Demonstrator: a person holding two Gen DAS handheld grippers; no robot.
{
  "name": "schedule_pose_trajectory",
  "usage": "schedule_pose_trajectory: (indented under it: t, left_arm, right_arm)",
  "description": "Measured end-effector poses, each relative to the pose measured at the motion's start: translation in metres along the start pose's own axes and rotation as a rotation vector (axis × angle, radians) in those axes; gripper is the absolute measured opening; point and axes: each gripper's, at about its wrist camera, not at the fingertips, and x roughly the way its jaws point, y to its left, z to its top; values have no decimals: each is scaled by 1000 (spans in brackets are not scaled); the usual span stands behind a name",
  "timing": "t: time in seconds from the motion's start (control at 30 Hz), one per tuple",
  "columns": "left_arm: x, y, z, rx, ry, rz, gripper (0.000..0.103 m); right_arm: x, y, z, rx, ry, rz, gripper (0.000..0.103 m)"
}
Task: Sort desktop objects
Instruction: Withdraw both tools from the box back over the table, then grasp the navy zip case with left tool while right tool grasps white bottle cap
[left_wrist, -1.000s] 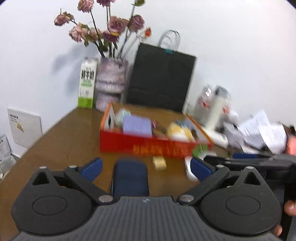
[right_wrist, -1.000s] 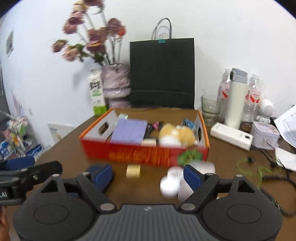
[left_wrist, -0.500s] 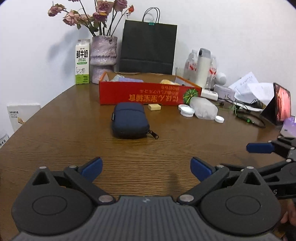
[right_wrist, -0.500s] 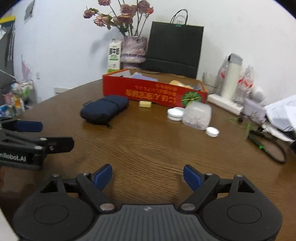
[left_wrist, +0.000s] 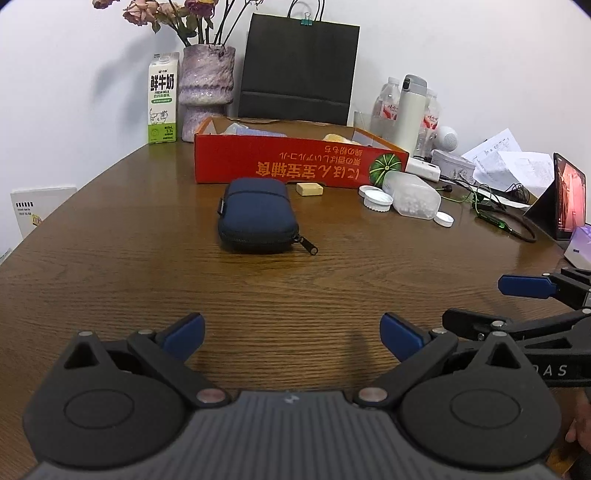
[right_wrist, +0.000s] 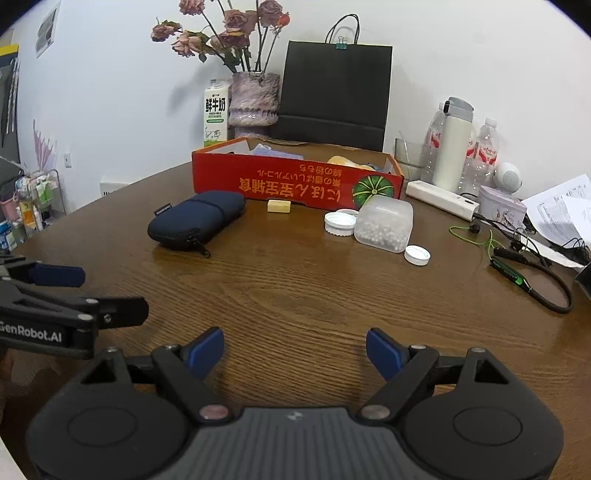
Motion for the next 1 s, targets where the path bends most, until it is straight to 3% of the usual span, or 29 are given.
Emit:
schedule_pose_trajectory:
  t: [0.27, 0.43, 0.5, 0.63, 0.7, 0.8, 0.83, 0.93, 1.0]
  left_arm:
    - [-4, 1, 4, 5, -41, 20, 103]
    - [10, 9, 29, 10, -86, 43, 103]
    - [25, 10, 47, 5, -90, 26, 103]
    - [72, 11, 84, -37, -44, -14, 102]
    - [98, 9, 96, -30, -17, 24, 100]
    - [124, 8, 102, -7, 33, 70, 90]
    - [127, 9, 102, -13, 40, 73, 86]
    - [130, 14, 102, -6, 33, 81, 67]
    - [126, 17, 102, -21, 27, 73, 63]
  right_arm:
    - [0, -10, 5, 36, -10, 26, 82]
    - [7, -28, 30, -9, -66, -92, 82]
    - [25, -42, 43, -18, -51, -133, 80]
    - [78, -71, 67, -4, 5, -181, 65]
    - [103, -86, 74, 20, 49, -189, 62]
    - [129, -104, 78, 70, 99, -168, 46]
    - [134, -109, 79, 83, 106, -161, 46]
    - [137, -115, 78, 103, 93, -120, 32]
    - [136, -114, 77, 107, 89, -105, 27]
